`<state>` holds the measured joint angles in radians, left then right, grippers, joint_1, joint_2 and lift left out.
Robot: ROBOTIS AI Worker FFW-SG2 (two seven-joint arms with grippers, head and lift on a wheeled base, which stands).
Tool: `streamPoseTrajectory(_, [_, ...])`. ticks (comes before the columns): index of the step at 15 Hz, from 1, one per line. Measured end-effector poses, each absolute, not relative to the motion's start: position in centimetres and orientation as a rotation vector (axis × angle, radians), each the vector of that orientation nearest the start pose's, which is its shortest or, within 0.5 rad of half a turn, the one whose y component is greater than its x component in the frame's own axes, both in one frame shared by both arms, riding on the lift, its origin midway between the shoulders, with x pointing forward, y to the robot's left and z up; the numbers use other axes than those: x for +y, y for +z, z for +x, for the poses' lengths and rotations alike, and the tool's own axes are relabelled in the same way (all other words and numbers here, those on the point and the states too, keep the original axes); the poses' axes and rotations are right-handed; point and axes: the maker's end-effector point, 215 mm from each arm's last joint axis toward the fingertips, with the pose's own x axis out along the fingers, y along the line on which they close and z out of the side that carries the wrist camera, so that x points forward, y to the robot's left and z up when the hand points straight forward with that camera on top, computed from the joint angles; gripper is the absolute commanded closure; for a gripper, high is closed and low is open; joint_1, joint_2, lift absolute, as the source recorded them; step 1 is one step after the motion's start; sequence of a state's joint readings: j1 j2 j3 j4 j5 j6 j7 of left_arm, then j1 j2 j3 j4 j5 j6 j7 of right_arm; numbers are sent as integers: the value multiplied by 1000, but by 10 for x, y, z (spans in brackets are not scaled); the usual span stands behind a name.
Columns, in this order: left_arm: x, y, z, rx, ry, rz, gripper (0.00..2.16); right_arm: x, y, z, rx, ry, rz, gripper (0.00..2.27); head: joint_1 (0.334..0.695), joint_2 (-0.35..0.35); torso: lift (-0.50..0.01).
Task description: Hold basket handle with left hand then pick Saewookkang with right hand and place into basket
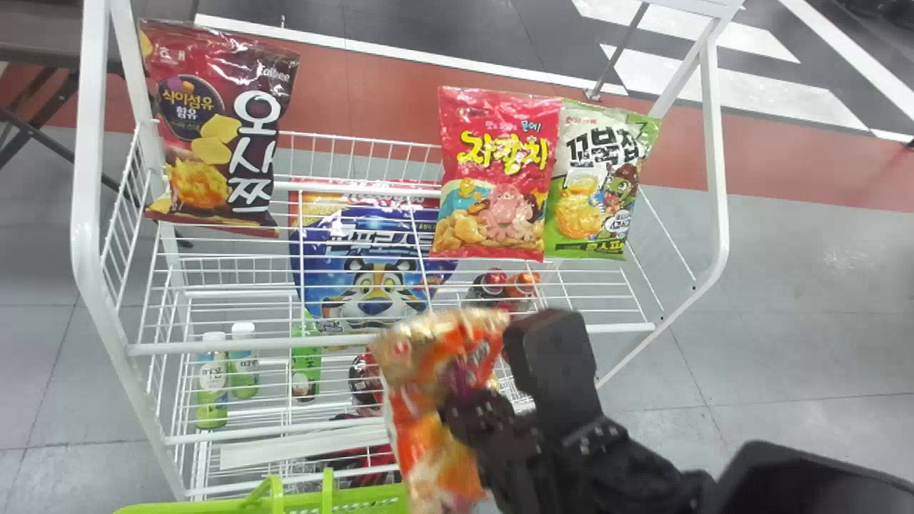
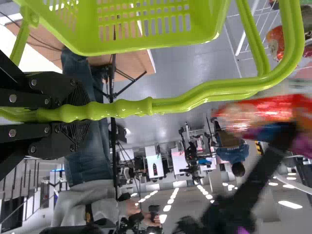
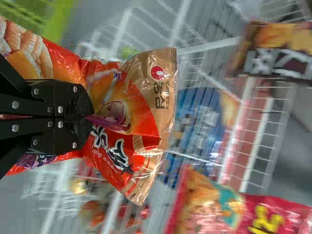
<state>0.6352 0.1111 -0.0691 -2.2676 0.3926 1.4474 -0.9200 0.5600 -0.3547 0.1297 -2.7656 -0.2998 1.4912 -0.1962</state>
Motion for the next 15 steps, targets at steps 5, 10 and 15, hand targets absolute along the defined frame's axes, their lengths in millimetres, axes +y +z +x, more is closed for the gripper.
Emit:
streamPoseTrajectory(5, [-10,-436,116,1236,-1108,-836,1703,-171,-405,239,968,342,-246,2240,695,-350,-19])
streamPoseTrajectory(10, [-14,-433,115,1232,-1116,-833,1703,-149,-423,210,1039,411,-208,2240,695,-350,-19])
streamPoseTrajectory(15, [-16,-432,115,1230,-1120,-833,1703,-139,-465,181,1157,447,-198,2240,695,-350,-19])
